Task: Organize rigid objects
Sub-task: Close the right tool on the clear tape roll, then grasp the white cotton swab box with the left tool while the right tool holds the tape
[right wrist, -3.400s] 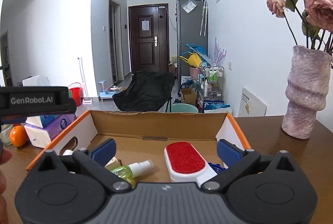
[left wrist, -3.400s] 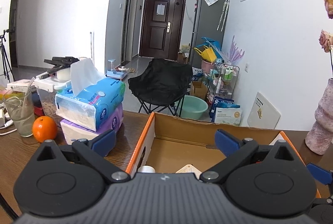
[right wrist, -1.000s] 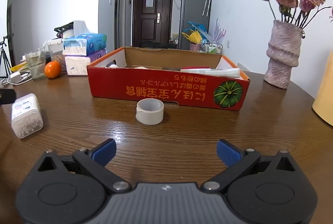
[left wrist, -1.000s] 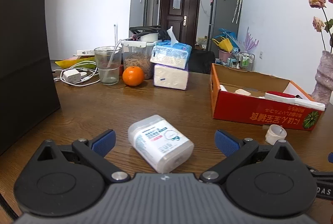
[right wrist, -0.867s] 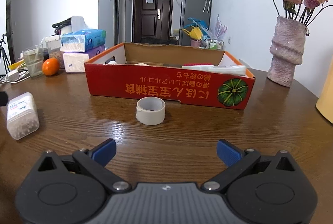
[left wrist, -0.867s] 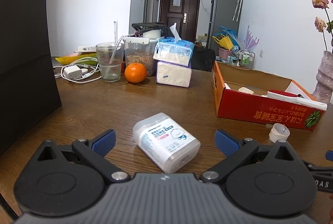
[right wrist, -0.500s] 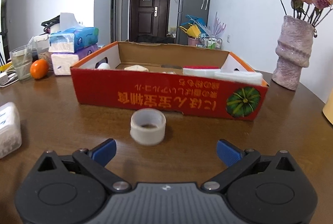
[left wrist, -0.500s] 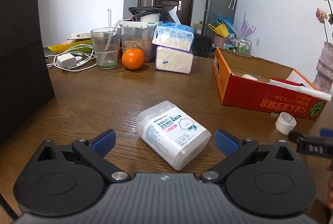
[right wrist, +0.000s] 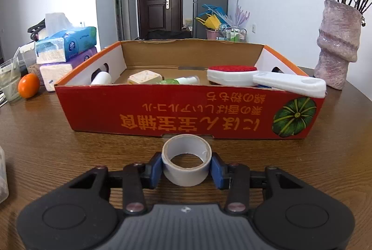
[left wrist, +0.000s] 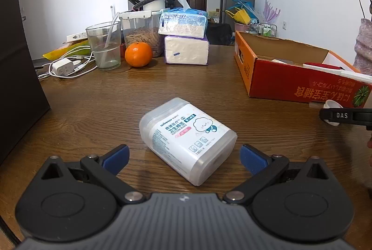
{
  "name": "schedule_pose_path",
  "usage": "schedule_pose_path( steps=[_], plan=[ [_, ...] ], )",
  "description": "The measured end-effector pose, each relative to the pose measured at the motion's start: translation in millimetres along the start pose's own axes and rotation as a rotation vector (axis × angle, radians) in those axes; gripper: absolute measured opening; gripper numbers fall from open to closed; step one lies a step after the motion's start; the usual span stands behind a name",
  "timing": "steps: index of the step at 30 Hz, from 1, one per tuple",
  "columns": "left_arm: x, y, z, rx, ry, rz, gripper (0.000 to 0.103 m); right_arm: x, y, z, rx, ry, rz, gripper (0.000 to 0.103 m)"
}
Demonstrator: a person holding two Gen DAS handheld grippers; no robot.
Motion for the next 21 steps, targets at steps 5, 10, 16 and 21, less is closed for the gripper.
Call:
schedule_pose_path(
  steps=[5, 10, 16, 21],
  plan=[
    [-5, -1, -3, 0.005, -0.004, -0.006, 0.103, 13, 3, 1, -0.003, -0.001, 0.037, 0.042],
    [-6, -2, -2, -0.025, -0.005, 0.013, 0.103, 35, 10, 4, -0.013, -0.005, 0.079, 0.042],
    [-12, -6, 0, -0.052, -0.003, 0.053, 0.103, 63, 27, 8, -0.009, 0.003, 0.096, 0.042],
    [-18, -11, 3, -0.07, -0.007, 0.084, 0.103, 79, 38, 11, -0.004, 0.015, 0.101, 0.042]
  ],
)
Point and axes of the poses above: each gripper's, at about its wrist camera, not at the fingertips, and x roughly against the way its jaws point, z to its right, y to its underside, the point moved 4 cm from there along -x, roughly the way its jaws point, and after that the axes turned 12 degrees about -y, right-handed, at the moved point
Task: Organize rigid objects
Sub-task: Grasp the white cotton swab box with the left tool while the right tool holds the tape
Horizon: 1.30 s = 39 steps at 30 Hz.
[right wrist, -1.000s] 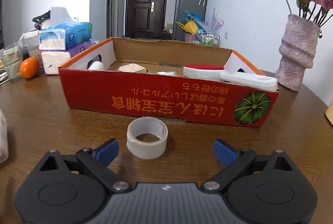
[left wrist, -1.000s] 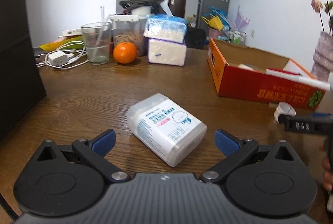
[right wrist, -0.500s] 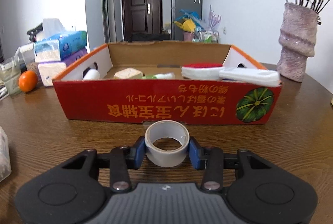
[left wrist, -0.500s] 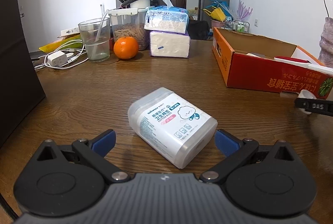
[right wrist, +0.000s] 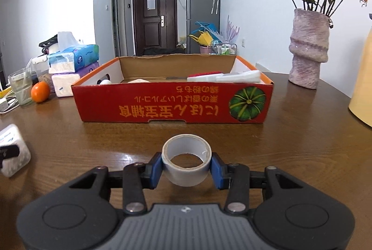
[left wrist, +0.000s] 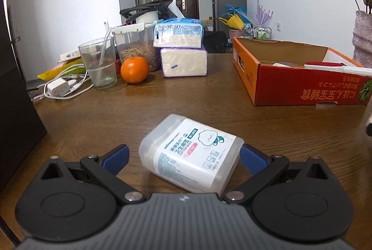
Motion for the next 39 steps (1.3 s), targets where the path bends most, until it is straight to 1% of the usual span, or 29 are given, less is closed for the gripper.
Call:
schedule_pose_path(
  steps=[5, 11, 15, 16, 17, 18, 28, 30, 39],
  plan=[
    [-10, -5, 1, 0.008, 0.022, 0.008, 0.103, 4, 6, -6, 0.026, 0.006, -0.009, 0.042],
    [-24, -10, 0, 0.034, 0.051, -0.022, 0.103, 4, 7, -11, 0.034, 0.0, -0.013, 0.042],
    [-32, -15, -3, 0.063, 0.091, -0.029, 0.103, 4, 8, -10, 0.029, 0.0, -0.017, 0.042],
    [-32, -15, -3, 0.064, 0.099, -0.027, 0.1, 4, 7, -10, 0.028, 0.0, -0.019, 0.042],
    [-32, -16, -3, 0.064, 0.111, -0.025, 0.093, 3, 7, -10, 0.027, -0.001, -0.02, 0.042],
    [-31, -16, -2, 0.061, 0.116, -0.023, 0.091, 4, 8, -9, 0.027, -0.003, -0.021, 0.042],
    [-26, -16, -2, 0.059, 0.095, 0.0, 0.086, 4, 7, -10, 0.028, -0.01, -0.015, 0.042],
    [-23, -16, -3, 0.064, 0.088, 0.01, 0.083, 4, 7, -10, 0.028, -0.012, -0.012, 0.042],
    [-10, -17, -8, 0.083, 0.089, 0.047, 0.083, 8, 6, -14, 0.041, -0.03, 0.007, 0.042]
  ],
)
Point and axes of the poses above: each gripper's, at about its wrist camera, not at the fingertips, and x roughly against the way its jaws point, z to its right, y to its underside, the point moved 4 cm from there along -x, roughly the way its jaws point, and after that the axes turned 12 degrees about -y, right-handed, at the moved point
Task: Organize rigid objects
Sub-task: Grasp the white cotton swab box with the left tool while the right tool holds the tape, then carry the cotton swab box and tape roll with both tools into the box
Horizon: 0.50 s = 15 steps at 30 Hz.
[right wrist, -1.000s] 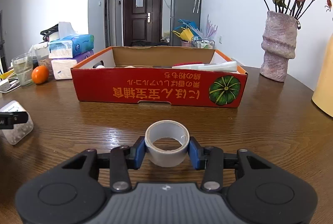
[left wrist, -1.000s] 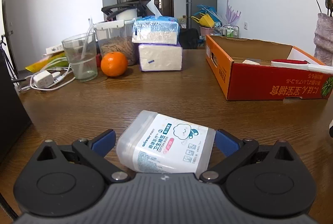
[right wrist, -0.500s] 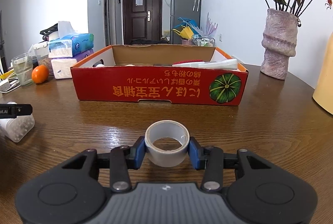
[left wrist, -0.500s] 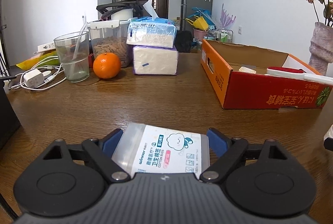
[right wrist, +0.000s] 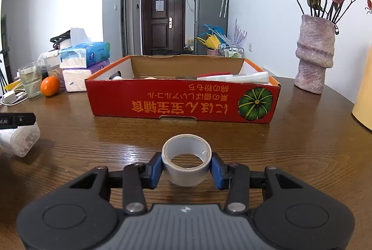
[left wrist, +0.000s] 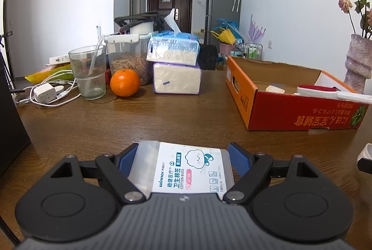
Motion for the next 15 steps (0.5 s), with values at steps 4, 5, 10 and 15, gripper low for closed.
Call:
schedule_pose_path(
  steps=[4, 5, 10, 15],
  plan=[
    [9, -3, -3, 0.02, -0.01, 0.027, 0.083, 2, -1, -2, 0.002, -0.014, 0.009, 0.042],
    [11, -3, -3, 0.025, -0.011, 0.031, 0.083, 2, -2, -2, 0.003, -0.018, 0.013, 0.042],
    [23, -8, 5, 0.046, -0.011, 0.057, 0.083, 6, -6, -3, -0.003, -0.035, 0.047, 0.042],
    [33, -16, 25, 0.068, 0.021, 0.073, 0.083, 10, -14, -7, 0.002, -0.058, 0.114, 0.042]
  ],
)
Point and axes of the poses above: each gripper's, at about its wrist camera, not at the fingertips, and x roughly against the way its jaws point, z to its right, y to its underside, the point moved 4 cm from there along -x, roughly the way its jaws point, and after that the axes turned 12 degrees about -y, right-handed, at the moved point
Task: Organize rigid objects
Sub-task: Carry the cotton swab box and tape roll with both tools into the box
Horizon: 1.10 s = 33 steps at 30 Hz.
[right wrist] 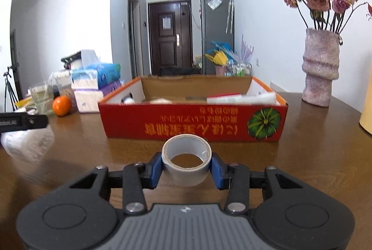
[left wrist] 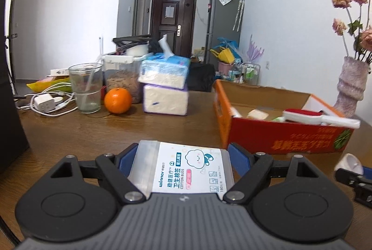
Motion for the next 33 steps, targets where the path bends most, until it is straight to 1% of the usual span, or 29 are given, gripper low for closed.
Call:
schedule_pose_path(
  steps=[3, 7, 12, 15, 24, 28, 33],
  plan=[
    [4, -2, 18, -0.012, 0.022, 0.012, 0.083, 0, -5, -1, 0.007, -0.009, 0.028, 0.042],
    [8, -4, 39, -0.027, 0.025, 0.026, 0.083, -3, -10, -2, 0.007, -0.026, 0.052, 0.042],
    [7, -14, 56, 0.006, 0.024, 0.042, 0.083, -10, -19, 3, 0.018, -0.023, 0.1, 0.042],
    [6, -19, 67, 0.013, 0.017, 0.057, 0.083, -18, -25, 12, 0.001, -0.012, 0.108, 0.042],
    [-9, -39, 92, 0.046, 0.024, 0.082, 0.083, -36, -44, 34, -0.023, 0.01, 0.165, 0.042],
    [-20, -47, 99, 0.062, 0.022, 0.089, 0.083, -44, -53, 45, -0.055, 0.003, 0.178, 0.042],
    [-34, -60, 106, 0.082, 0.025, 0.106, 0.083, -58, -62, 55, -0.061, 0.01, 0.19, 0.042]
  ],
)
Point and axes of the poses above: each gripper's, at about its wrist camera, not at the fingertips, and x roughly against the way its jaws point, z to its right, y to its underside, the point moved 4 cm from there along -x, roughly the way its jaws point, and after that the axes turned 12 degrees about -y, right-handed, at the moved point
